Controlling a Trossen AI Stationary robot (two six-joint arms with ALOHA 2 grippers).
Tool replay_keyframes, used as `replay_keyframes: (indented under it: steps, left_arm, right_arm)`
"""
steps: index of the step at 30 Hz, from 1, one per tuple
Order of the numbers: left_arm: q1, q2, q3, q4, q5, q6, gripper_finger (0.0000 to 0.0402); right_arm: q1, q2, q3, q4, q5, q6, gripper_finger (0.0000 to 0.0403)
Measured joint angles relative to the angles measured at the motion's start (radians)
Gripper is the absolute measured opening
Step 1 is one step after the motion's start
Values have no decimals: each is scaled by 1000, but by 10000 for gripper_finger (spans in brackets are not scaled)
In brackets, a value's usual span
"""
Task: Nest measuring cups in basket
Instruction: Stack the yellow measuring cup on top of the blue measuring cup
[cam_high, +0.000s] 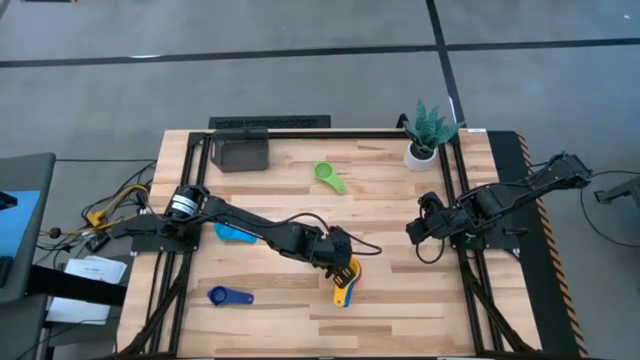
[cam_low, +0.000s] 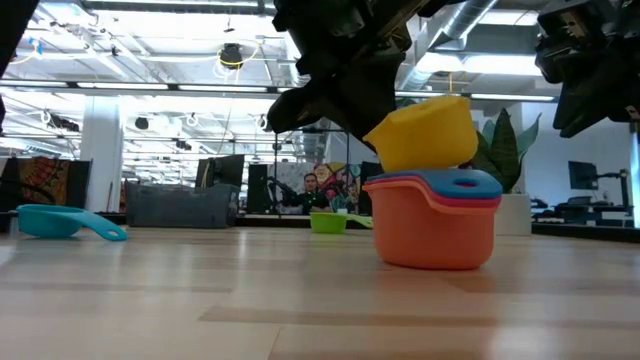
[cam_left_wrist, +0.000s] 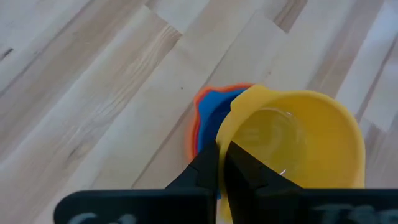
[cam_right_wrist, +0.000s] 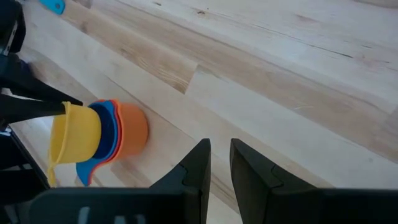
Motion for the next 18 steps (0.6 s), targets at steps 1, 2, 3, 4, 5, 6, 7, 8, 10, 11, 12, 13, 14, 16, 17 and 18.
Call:
replay_keyframes:
  steps: [1,2,3,4,5,6,7,8,10,11,12,13,14,16,17,18]
  left_arm:
    - [0,0,2,6,0,-16,0]
    - [0,0,2,9,-1,-37,0]
    - [0,0,2,9,-5,-56,0]
    - [0,0,2,6,-7,-72,0]
    - [0,0,2,5,-7,-87,0]
    - [0,0,2,6,-6,-100,0]
    - [0,0,2,7,-5,-108,0]
    - [0,1,2,9,-3,-113,0]
    - [0,4,2,8,3,-125,0]
    - [-1,5,2,9,5,-129,0]
    - [-1,5,2,9,10,-129,0]
    - [-1,5,2,9,11,-127,0]
    - [-1,5,2,9,11,-123,0]
    - [-1,5,2,9,11,-117,3]
    - [-1,5,2,9,11,-116,7]
    - [-1,5,2,9,11,-116,12]
  right_arm:
    - [0,0,0,0,2,-5,85]
    - [0,0,0,0,3,-9,85]
    - [0,0,0,0,3,-14,85]
    - [0,0,0,0,3,-14,85]
    - [0,0,0,0,3,-15,85]
    - [0,0,0,0,3,-15,85]
    - [0,0,0,0,3,-15,85]
    - [0,0,0,0,3,-15,85]
    - [0,0,0,0,3,-15,85]
    - [0,0,0,0,3,-15,85]
    - [0,0,0,0,3,-15,85]
    - [0,0,0,0,3,-15,85]
    - [0,0,0,0,4,-16,85]
    - [0,0,0,0,4,-18,85]
    - [0,0,0,0,4,-19,85]
    - [0,0,0,0,4,-22,85]
